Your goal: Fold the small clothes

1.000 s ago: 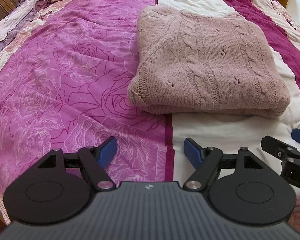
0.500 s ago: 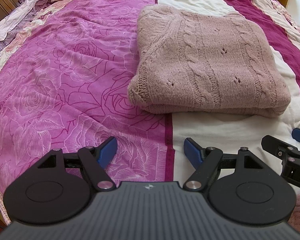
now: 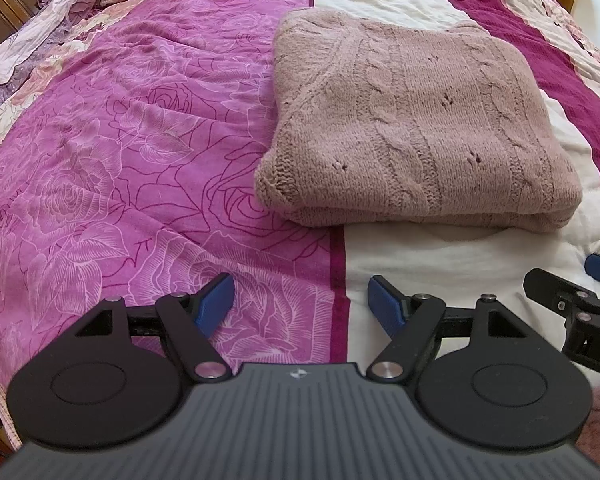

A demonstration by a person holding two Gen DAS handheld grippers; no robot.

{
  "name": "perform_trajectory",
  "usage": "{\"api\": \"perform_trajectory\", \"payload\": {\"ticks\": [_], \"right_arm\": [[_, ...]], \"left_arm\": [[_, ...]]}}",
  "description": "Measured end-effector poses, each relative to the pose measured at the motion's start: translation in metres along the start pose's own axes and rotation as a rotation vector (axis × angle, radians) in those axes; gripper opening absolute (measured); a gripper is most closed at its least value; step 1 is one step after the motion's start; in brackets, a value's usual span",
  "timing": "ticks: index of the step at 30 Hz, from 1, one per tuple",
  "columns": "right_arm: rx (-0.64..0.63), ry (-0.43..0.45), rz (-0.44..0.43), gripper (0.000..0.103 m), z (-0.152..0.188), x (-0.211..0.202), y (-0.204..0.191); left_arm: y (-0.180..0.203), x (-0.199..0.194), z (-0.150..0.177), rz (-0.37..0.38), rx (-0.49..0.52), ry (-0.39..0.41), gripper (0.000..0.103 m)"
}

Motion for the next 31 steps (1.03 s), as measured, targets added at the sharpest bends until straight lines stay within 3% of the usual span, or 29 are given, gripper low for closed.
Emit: {"api": "perform_trajectory", "payload": {"ticks": [31], "right_arm": [[0.0,0.001,0.001,0.083,0.0005,-0.0004,-0.0007]], "left_arm": [[-0.0004,-0.0005,0.0004,-0.002,0.014,-0.003,0.08]]}}
Point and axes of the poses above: each gripper's, at about its wrist camera, not at the fingertips, and x roughly the way its jaws point, y to its right, z to its underside, the point moved 6 cm from there along x, roughly the way its jaws point, and after that the axes turned 6 degrees about -y, right-handed, at the moved point
